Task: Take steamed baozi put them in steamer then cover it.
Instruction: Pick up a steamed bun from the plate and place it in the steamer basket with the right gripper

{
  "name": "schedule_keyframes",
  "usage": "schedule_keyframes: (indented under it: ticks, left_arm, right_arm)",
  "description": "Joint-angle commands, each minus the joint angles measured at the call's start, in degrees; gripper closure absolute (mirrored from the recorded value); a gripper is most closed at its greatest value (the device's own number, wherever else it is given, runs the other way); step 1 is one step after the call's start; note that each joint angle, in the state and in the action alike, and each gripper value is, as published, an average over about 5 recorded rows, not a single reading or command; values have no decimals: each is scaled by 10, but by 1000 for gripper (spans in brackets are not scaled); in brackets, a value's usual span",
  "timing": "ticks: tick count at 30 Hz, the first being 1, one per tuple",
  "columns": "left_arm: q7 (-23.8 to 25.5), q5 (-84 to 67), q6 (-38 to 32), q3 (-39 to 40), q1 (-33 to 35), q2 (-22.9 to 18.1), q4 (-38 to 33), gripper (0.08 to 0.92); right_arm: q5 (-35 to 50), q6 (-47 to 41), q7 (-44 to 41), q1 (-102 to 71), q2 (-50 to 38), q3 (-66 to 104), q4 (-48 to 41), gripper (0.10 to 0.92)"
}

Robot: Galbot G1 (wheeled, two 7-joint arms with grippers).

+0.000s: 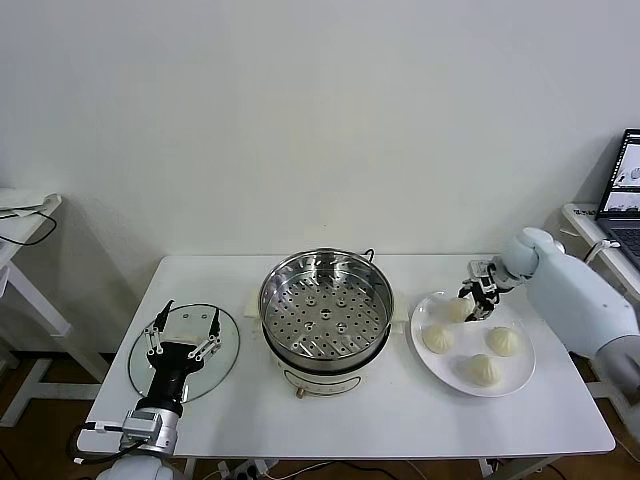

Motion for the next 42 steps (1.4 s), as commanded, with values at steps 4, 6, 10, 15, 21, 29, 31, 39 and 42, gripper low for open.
schedule_keyframes:
  ticks: [4,6,10,15,21,29,31,39,42]
  left_arm:
    - [-1,3,3,3,9,3,-22,177]
    - [-1,4,2,1,12,3,-24,177]
    - [0,5,0,-6,16,4,-27,177]
    - [1,4,-1,-16,18,4,-28,177]
    - [3,-1,-2,-28,17,7,-26,177]
    - [8,-17,1,-51,12,14,-23,177]
    - [10,-22,2,-58,11,15,-22,177]
    - [15,-36,3,-78,10,19,-19,177]
    - [16,-39,3,-83,10,19,-17,177]
  right_arm:
    - [148,104,-46,215,-120,-200,236,389]
    - [159,134,-55,274,-117,-243,269,389]
    - [175,149,-57,383,-92,-325,330,389]
    - [180,161,-48,449,-28,-399,366,389]
    - [159,216,-37,453,71,-430,338,389]
    - [113,293,-14,424,195,-419,241,389]
    - [101,308,-11,414,218,-414,217,389]
    - [47,368,0,341,282,-376,120,389]
    - [30,382,5,311,293,-362,93,389]
